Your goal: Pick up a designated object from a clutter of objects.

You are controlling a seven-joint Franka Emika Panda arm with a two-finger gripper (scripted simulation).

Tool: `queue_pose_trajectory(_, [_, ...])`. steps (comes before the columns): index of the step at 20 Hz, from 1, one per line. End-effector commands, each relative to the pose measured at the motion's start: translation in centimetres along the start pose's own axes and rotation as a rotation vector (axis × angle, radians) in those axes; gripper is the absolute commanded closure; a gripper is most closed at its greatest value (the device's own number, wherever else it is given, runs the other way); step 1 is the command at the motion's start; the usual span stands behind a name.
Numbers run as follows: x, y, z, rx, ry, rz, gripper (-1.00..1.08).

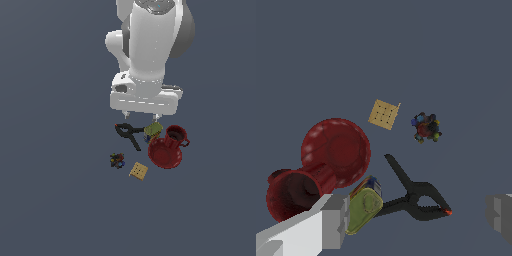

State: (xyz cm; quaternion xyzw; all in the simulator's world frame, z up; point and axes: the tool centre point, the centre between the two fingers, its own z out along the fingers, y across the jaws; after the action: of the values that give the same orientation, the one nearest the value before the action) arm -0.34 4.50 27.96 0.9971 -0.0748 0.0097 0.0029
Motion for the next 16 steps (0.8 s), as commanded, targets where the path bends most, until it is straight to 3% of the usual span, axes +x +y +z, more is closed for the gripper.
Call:
queue_pose_trajectory(1, [-0.5, -0.6, 1.2, -0.001, -0.001, 0.049, -0.92])
queue_pose_trajectory(16, [-4.0, -3.6, 7.8, -0.005, -0.006, 0.345, -0.92])
